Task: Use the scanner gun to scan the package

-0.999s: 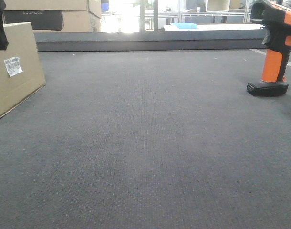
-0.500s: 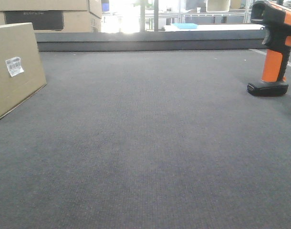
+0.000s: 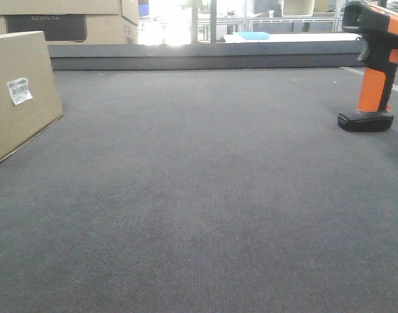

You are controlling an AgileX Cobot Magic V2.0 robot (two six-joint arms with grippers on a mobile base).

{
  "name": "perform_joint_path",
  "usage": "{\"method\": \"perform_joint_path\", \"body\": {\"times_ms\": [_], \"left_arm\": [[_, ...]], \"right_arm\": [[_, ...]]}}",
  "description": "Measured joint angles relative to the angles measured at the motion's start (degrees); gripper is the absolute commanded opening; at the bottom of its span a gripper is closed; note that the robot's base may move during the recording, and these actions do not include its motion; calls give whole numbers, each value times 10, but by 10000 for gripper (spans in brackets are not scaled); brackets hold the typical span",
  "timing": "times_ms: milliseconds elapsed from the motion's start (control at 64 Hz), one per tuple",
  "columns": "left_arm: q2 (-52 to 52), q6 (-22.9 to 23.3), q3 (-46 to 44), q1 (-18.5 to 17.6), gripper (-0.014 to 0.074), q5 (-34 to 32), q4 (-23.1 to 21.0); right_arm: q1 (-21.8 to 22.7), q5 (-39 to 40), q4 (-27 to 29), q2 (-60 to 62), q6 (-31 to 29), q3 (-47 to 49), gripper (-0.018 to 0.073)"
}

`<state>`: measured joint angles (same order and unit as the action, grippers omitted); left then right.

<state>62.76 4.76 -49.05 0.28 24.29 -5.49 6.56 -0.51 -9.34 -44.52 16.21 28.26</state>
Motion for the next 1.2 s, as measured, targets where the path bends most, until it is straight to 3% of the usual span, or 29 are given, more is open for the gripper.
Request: {"method": "perform_joint_path", "body": {"times_ms": [156,281,437,718,1203], "left_arm": [[-83,0,97,0,-111,-139,10],[-147,0,136,0,-111,-178,26],[-237,0,151,0,-111,-155,31],[-409,0,154,0,-111,-21,46],[-517,0,154,0,-111,-10,46]], "right_arm": [[0,17,0,36,0,-56,-167],[0,19,0,90,0,-85,-167],[0,-6,0,176,0,-94,-167],[0,-80,0,298,0,-94,-167],[0,-82,0,358,0,-94,-167]]}}
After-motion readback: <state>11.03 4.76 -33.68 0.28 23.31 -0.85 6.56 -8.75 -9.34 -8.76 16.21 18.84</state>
